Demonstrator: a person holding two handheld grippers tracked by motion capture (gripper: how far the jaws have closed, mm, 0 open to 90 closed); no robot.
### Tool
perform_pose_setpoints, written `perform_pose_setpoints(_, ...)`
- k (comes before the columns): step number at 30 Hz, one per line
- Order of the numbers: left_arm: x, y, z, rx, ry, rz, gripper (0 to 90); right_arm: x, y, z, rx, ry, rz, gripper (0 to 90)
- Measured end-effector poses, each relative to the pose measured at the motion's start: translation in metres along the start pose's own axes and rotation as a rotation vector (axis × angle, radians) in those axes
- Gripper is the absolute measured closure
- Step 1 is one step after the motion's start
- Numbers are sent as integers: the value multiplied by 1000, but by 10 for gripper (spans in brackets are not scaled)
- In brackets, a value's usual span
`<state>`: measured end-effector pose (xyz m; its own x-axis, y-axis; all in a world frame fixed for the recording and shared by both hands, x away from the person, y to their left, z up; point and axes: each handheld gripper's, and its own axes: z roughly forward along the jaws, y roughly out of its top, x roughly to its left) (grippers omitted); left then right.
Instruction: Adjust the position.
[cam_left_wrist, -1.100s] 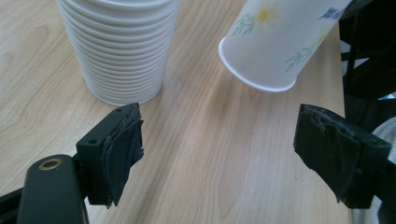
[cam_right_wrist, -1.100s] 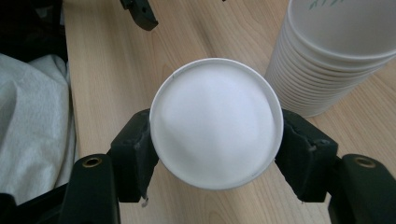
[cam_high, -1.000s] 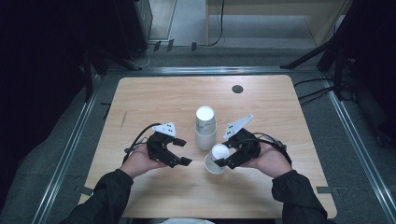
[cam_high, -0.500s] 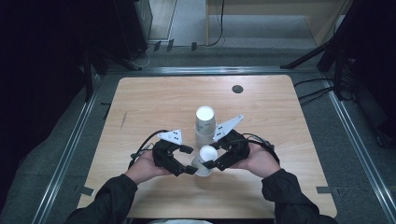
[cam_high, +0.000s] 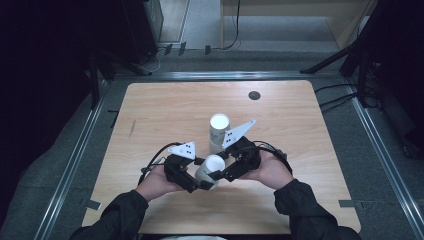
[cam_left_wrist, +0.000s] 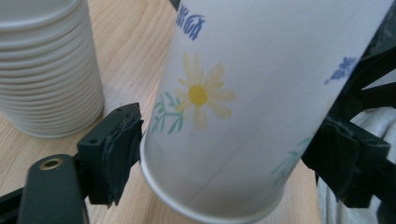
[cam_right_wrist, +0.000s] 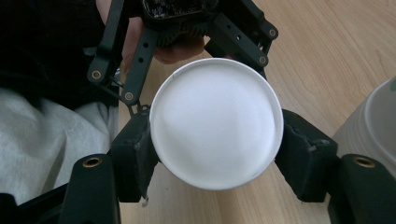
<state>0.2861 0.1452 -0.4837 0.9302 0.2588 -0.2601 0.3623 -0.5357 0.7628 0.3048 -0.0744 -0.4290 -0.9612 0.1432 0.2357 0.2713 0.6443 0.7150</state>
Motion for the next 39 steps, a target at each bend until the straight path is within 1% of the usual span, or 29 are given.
perform_pose_setpoints(2,-1,0,0,-8,-5,6,191,1,1,0,-4,2,0,356)
perform_pose_setpoints(6,-2,1,-1,-17,2,21,206,0,1,-1,-9,6,7,358)
perform_pose_setpoints(9,-3,1,-2,-27,-5,28,217,0,1,-1,-15,9,13,360)
perform_pose_setpoints(10,-3,1,-2,-30,-7,27,233,0,2,0,-16,10,15,359)
perform_pose_setpoints(16,-4,1,-1,-20,-8,42,258,0,1,0,-11,11,11,360)
perform_pose_setpoints(21,-5,1,-4,-16,2,56,285,1,2,1,-6,12,16,358)
perform_pose_setpoints(23,-4,2,-6,-16,2,53,289,1,2,0,-16,2,8,356)
perform_pose_setpoints(25,-4,2,-7,-20,5,48,290,0,2,-1,-22,5,14,347)
perform_pose_setpoints(27,-2,1,-10,-21,7,36,291,-1,2,-1,-31,17,24,299)
perform_pose_setpoints(28,-1,1,-11,-17,9,33,291,-2,1,-2,-37,11,35,285)
perform_pose_setpoints(30,1,2,-16,-15,16,30,291,-3,0,-4,-48,14,57,270)
perform_pose_setpoints(32,2,2,-19,-12,16,23,291,-2,-3,-6,-55,4,42,270)
perform_pose_setpoints(34,4,2,-26,1,28,15,291,-1,-7,-9,-54,-19,12,271)
perform_pose_setpoints(35,4,2,-29,6,34,13,290,-1,-8,-10,-53,-24,6,273)
perform_pose_setpoints(37,6,3,-33,22,38,11,291,1,-12,-11,-56,-43,-19,287)
perform_pose_setpoints(39,7,5,-36,44,48,13,291,2,-16,-11,-52,-51,-26,291)
